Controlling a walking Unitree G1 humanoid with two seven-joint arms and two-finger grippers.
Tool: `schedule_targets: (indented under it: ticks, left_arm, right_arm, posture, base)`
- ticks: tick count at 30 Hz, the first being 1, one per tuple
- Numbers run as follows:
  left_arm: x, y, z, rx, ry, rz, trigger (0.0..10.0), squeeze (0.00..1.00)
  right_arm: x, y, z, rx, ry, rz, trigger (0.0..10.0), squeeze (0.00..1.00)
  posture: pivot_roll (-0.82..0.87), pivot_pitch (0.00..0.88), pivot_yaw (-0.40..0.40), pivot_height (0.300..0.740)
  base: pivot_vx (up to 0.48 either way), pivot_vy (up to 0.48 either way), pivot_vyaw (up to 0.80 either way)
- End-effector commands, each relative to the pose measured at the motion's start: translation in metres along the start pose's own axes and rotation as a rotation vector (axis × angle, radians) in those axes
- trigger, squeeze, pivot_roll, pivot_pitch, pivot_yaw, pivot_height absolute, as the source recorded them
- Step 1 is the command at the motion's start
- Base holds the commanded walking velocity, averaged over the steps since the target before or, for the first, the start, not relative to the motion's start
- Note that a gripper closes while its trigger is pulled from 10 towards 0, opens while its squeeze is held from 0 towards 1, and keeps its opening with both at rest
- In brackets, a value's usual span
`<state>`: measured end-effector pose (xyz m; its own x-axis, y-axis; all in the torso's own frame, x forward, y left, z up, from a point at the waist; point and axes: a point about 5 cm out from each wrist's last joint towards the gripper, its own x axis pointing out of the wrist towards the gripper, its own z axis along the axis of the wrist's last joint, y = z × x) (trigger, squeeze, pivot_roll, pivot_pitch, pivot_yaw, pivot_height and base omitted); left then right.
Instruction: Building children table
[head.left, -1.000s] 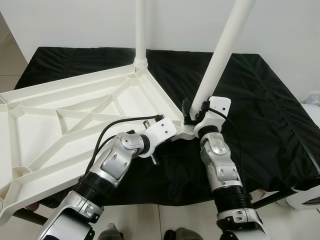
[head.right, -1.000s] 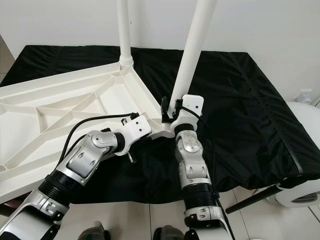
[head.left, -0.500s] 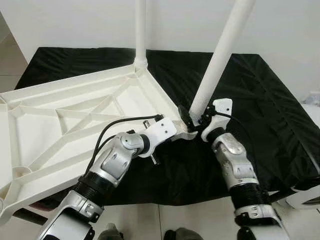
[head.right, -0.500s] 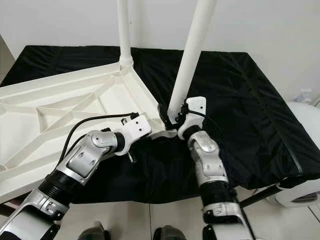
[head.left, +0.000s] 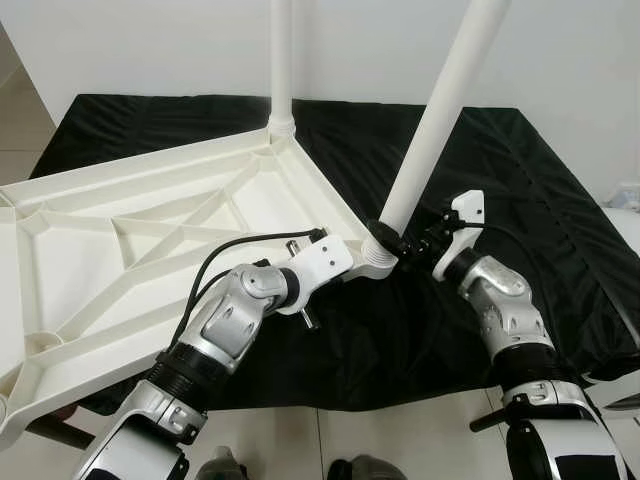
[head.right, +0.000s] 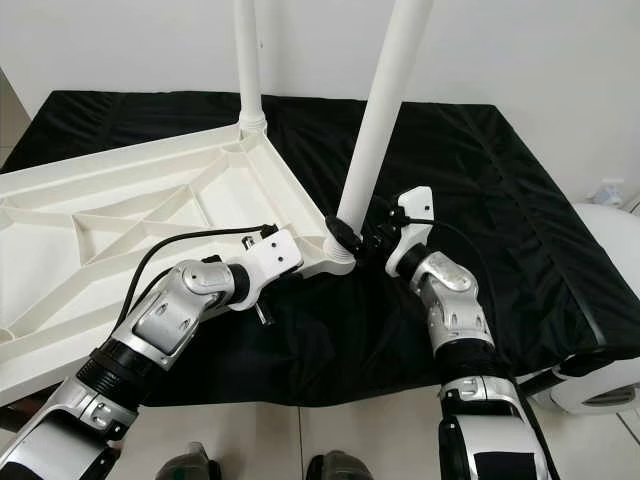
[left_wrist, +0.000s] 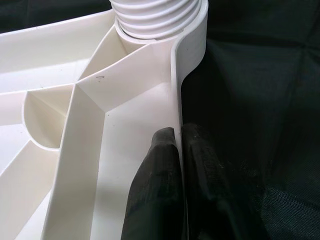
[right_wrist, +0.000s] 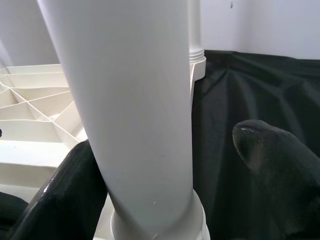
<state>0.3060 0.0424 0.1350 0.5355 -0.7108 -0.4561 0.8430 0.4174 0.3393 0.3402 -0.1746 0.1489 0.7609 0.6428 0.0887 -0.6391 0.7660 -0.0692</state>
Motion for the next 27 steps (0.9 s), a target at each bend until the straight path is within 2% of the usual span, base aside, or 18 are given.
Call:
schedule_targets:
  ticks: [1, 5, 6, 7, 8, 9, 10, 11, 12, 19, 20, 21, 22, 27]
  left_arm:
    - [-0.001, 0.006, 0.016, 0.051, -0.061, 0.028, 10.0, 0.0]
    - [-0.001, 0.006, 0.016, 0.051, -0.061, 0.027, 10.0, 0.0]
    - [-0.001, 0.005, 0.016, 0.052, -0.061, 0.027, 10.0, 0.0]
    - [-0.001, 0.005, 0.016, 0.052, -0.062, 0.028, 10.0, 0.0]
    - [-0.001, 0.005, 0.016, 0.053, -0.062, 0.028, 10.0, 0.0]
    - [-0.001, 0.005, 0.016, 0.053, -0.062, 0.028, 10.0, 0.0]
    - [-0.001, 0.005, 0.016, 0.053, -0.062, 0.029, 10.0, 0.0]
    - [-0.001, 0.005, 0.016, 0.053, -0.062, 0.029, 10.0, 0.0]
    - [-0.001, 0.005, 0.016, 0.053, -0.062, 0.03, 10.0, 0.0]
    - [-0.001, 0.005, 0.017, 0.054, -0.063, 0.034, 10.0, 0.0]
    - [-0.001, 0.005, 0.017, 0.055, -0.063, 0.034, 10.0, 0.0]
    - [-0.001, 0.005, 0.017, 0.055, -0.063, 0.034, 10.0, 0.0]
    - [-0.001, 0.005, 0.017, 0.056, -0.064, 0.033, 10.0, 0.0]
    - [-0.002, 0.005, 0.016, 0.059, -0.064, 0.033, 10.0, 0.0]
  right_arm:
    - [-0.002, -0.007, 0.0, -0.006, 0.015, 0.036, 10.0, 0.0]
    - [-0.001, -0.009, 0.0, -0.009, 0.023, 0.063, 10.0, 0.0]
    - [0.0, -0.009, -0.001, -0.009, 0.029, 0.076, 9.2, 0.0]
    - [0.001, -0.008, -0.002, -0.009, 0.036, 0.091, 6.8, 0.0]
    - [0.002, -0.007, -0.003, -0.008, 0.041, 0.101, 6.8, 0.0]
    - [0.002, -0.007, -0.004, -0.005, 0.043, 0.11, 3.0, 0.0]
    - [0.003, -0.007, -0.004, -0.003, 0.043, 0.115, 3.0, 0.0]
    - [0.003, -0.006, -0.005, -0.002, 0.043, 0.12, 1.9, 0.0]
    - [0.003, -0.005, -0.006, 0.005, 0.044, 0.129, 0.0, 0.0]
    - [0.005, 0.0, -0.011, 0.01, 0.054, 0.16, 0.0, 0.0]
    - [0.005, 0.0, -0.012, 0.008, 0.058, 0.158, 8.5, 0.0]
    - [0.005, 0.0, -0.012, 0.008, 0.058, 0.158, 8.5, 0.0]
    - [0.005, 0.0, -0.012, 0.007, 0.059, 0.155, 10.0, 0.0]
    - [0.005, -0.001, -0.013, 0.019, 0.041, 0.129, 10.0, 0.0]
  posture:
    - [0.0, 0.0, -0.064, 0.74]
    - [0.01, 0.0, -0.065, 0.74]
    - [0.01, 0.0, -0.065, 0.74]
    - [0.01, 0.0, -0.067, 0.74]
    - [0.01, 0.0, -0.068, 0.74]
    - [0.02, 0.0, -0.07, 0.74]
    - [0.02, 0.0, -0.07, 0.74]
    - [0.02, 0.0, -0.07, 0.74]
    - [0.02, 0.0, -0.07, 0.74]
    - [0.02, 0.0, -0.074, 0.74]
    - [0.02, 0.0, -0.074, 0.74]
    - [0.02, 0.0, -0.074, 0.74]
    - [0.02, 0.0, -0.074, 0.74]
    - [0.02, 0.0, -0.076, 0.74]
  base:
    - [0.0, 0.0, 0.0]
    - [0.0, 0.0, 0.0]
    - [0.0, 0.0, 0.0]
    - [0.0, 0.0, 0.0]
    - [0.0, 0.0, 0.0]
    - [0.0, 0.0, 0.0]
    - [0.0, 0.0, 0.0]
    - [0.0, 0.0, 0.0]
    - [0.0, 0.0, 0.0]
    - [0.0, 0.0, 0.0]
    - [0.0, 0.0, 0.0]
    - [0.0, 0.0, 0.0]
    - [0.0, 0.0, 0.0]
    - [0.0, 0.0, 0.0]
